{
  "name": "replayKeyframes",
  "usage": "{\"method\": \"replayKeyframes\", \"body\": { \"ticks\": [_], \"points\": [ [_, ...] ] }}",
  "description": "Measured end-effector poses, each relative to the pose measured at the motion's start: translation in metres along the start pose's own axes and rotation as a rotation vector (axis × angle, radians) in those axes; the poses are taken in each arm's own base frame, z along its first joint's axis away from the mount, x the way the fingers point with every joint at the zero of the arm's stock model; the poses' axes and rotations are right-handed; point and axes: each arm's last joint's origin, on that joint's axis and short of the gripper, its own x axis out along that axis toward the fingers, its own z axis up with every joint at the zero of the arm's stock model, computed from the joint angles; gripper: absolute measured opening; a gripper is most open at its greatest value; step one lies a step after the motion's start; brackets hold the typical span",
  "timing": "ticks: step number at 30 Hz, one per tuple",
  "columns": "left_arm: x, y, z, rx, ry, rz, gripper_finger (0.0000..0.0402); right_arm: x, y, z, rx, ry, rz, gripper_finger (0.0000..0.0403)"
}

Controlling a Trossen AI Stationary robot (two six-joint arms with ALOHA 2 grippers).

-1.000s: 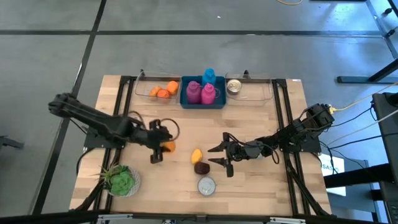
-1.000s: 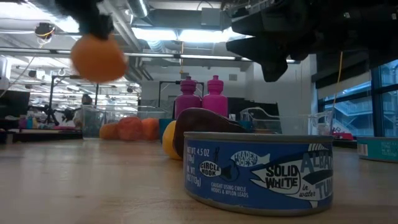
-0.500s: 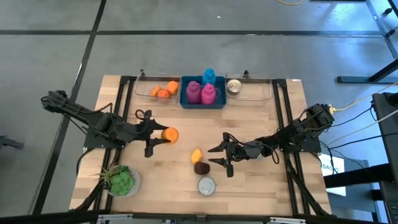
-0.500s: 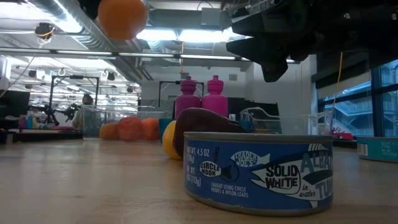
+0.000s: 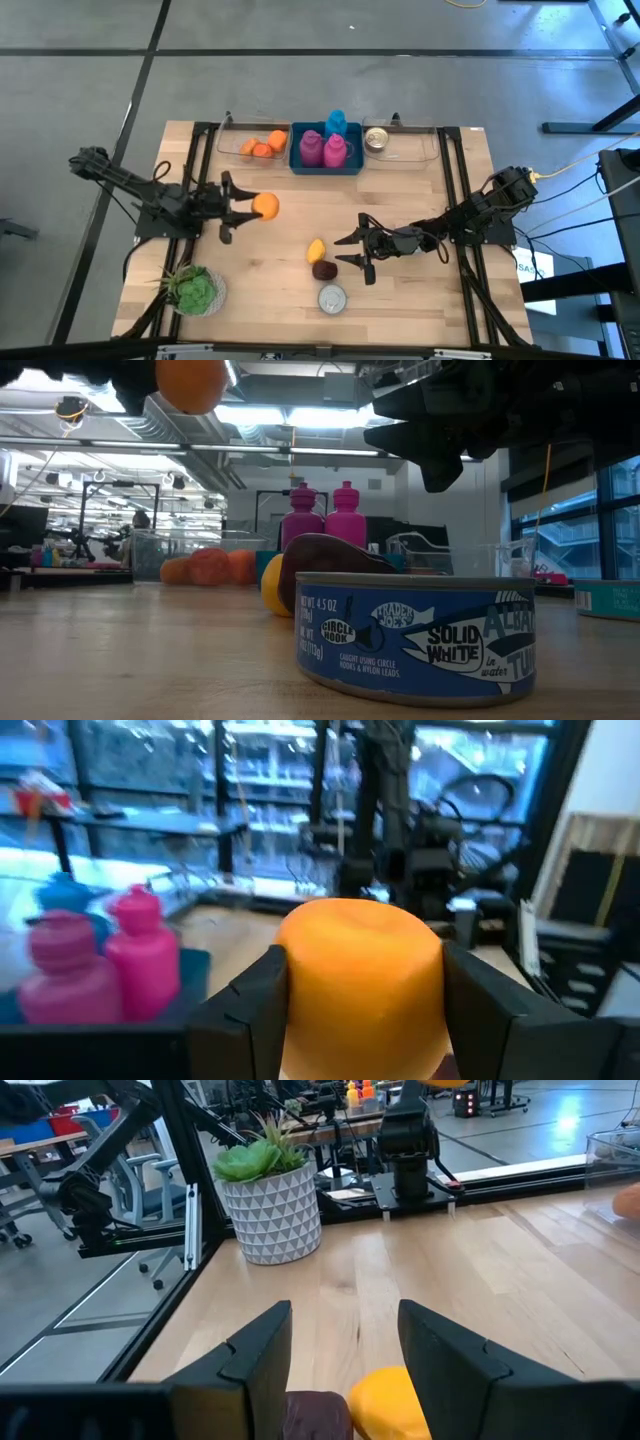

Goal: Pick & Place Food Item
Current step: Put the orange into the left transparent bin

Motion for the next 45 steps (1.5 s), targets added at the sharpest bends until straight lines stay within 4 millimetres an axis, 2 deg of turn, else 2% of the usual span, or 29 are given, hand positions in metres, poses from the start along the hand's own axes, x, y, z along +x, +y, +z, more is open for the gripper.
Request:
{"method": "replayKeyframes", "body": {
  "ticks": [9, 25, 37, 45],
  "points": [
    [-0.015, 0.019, -0.011, 0.011, -0.076, 0.133, 0.0184, 0.000, 0.000, 0.000, -0.001, 0.001, -0.001, 0.0184],
    [-0.018, 0.053, -0.006, 0.068, -0.147, 0.433, 0.0184, 0.000, 0.000, 0.000, -0.001, 0.000, -0.004, 0.0184],
    [-0.019, 0.085, -0.016, -0.018, -0.078, 0.657, 0.0184, 0.000, -0.001, 0.000, -0.004, -0.001, -0.007, 0.0183],
    [-0.013, 0.102, -0.004, -0.031, 0.014, 0.759, 0.0180, 0.000, -0.002, 0.000, -0.004, -0.001, -0.009, 0.0183]
  ]
}}
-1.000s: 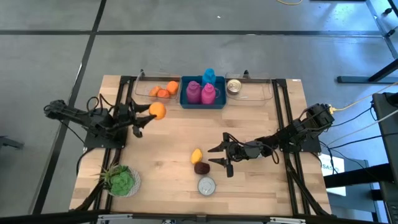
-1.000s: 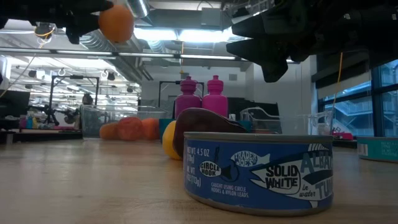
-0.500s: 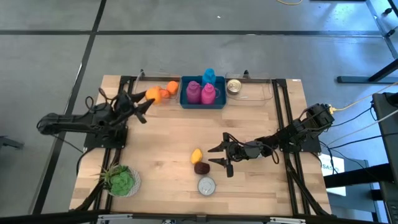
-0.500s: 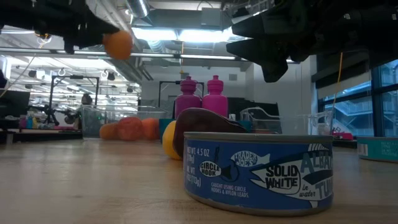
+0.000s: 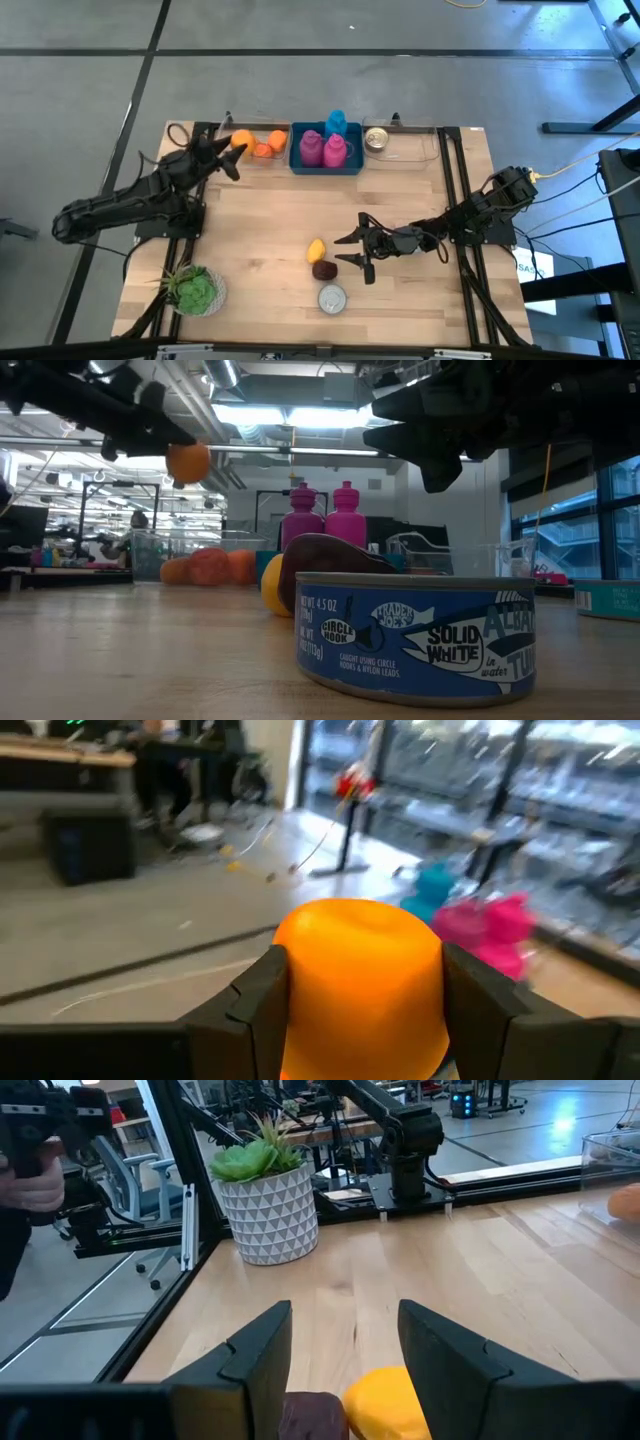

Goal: Pick & Place Food Item
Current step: Put the orange into the left transparent bin

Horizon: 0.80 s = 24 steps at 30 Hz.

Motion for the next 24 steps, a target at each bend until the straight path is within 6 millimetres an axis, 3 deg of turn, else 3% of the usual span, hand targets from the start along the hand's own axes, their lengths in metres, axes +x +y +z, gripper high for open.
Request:
{"method": "replayKeyframes", "body": {
  "ticks": [8, 18, 24],
  "points": [
    [0.029, -0.001, 0.020, 0.020, 0.196, 0.166, 0.0179, 0.000, -0.002, 0.000, 0.001, -0.001, -0.005, 0.0183],
    [0.080, -0.007, 0.033, 0.073, 0.389, 0.315, 0.0177, 0.000, -0.001, 0.000, 0.000, 0.000, -0.005, 0.0183],
    [0.105, -0.006, 0.054, 0.102, 0.497, 0.396, 0.0177, 0.000, -0.002, -0.001, -0.003, 0.010, -0.007, 0.0183]
  ]
}}
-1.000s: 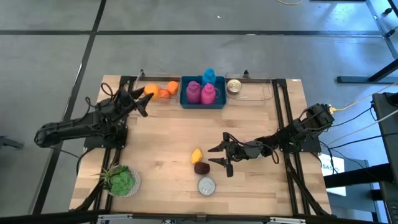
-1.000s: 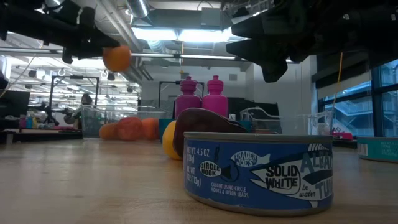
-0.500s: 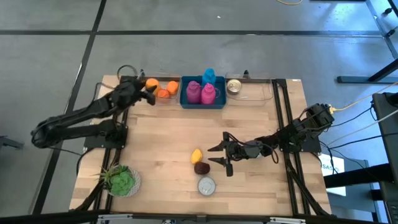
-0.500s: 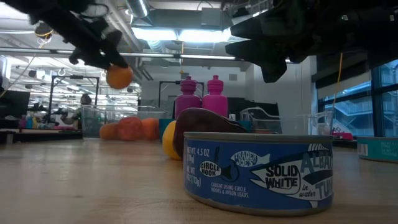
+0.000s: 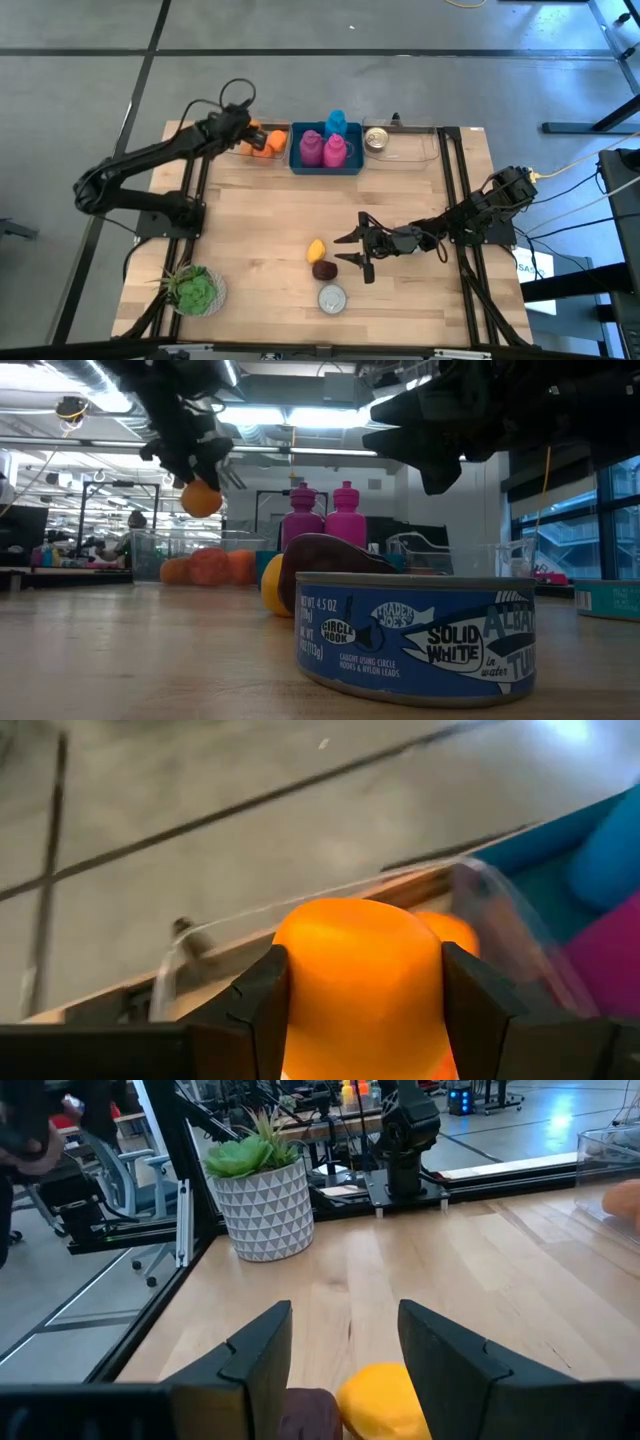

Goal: Pick & Place Food Item
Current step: Put the orange into the left transparent bin

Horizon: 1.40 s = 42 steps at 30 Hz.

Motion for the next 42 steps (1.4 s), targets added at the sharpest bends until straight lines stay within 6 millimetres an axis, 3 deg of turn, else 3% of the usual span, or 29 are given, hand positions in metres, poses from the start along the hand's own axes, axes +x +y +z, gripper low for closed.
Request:
{"method": "replayKeyframes", "body": {
  "ticks": [8, 18, 28, 42],
  "points": [
    [0.016, 0.007, 0.025, 0.057, 0.192, 0.113, 0.0177, 0.000, 0.000, -0.001, -0.003, 0.010, -0.002, 0.0183],
    [0.045, 0.018, 0.041, 0.052, 0.376, 0.075, 0.0177, 0.000, 0.000, -0.001, -0.003, 0.010, -0.002, 0.0183],
    [0.073, 0.029, 0.031, 0.079, 0.571, 0.166, 0.0177, 0.000, 0.000, -0.001, -0.003, 0.010, -0.002, 0.0183],
    [0.104, 0.019, 0.023, 0.079, 0.591, 0.178, 0.0177, 0.000, 0.000, -0.001, -0.003, 0.011, -0.003, 0.0184]
  ]
}}
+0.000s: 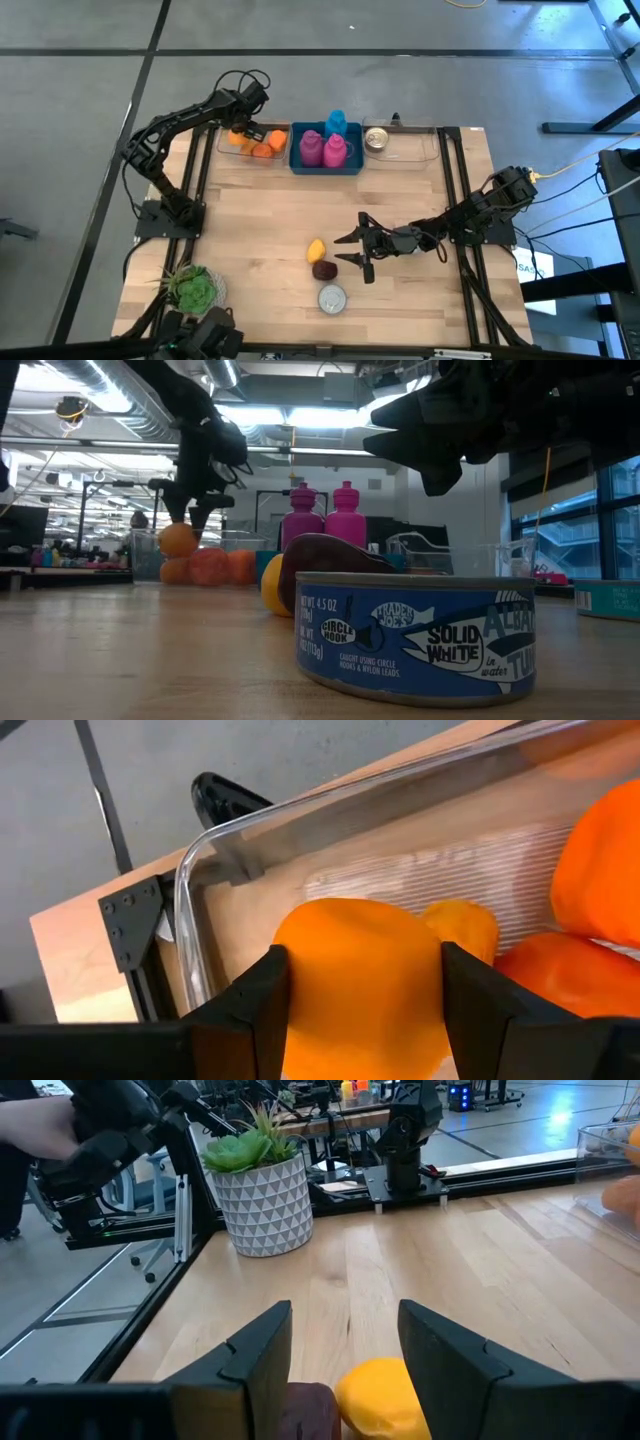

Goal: Pick & Place Food Item
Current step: Put the orange into the left transparent bin

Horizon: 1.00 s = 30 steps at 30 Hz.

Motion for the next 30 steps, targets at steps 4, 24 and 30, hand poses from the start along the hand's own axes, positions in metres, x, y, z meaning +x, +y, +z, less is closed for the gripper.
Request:
{"method": "replayKeyframes", "body": {
  "ticks": [4, 24, 30],
  "points": [
    [0.007, -0.002, 0.001, 0.006, 0.012, 0.027, 0.0177, 0.000, 0.000, 0.000, 0.000, 0.000, 0.000, 0.0184],
    [0.015, -0.005, 0.004, -0.017, 0.019, -0.017, 0.0236, 0.000, 0.000, -0.002, -0.006, 0.018, -0.004, 0.0184],
    [0.015, -0.006, 0.006, 0.003, 0.008, -0.032, 0.0257, 0.000, 0.000, -0.002, -0.008, 0.022, -0.005, 0.0184]
  ]
}}
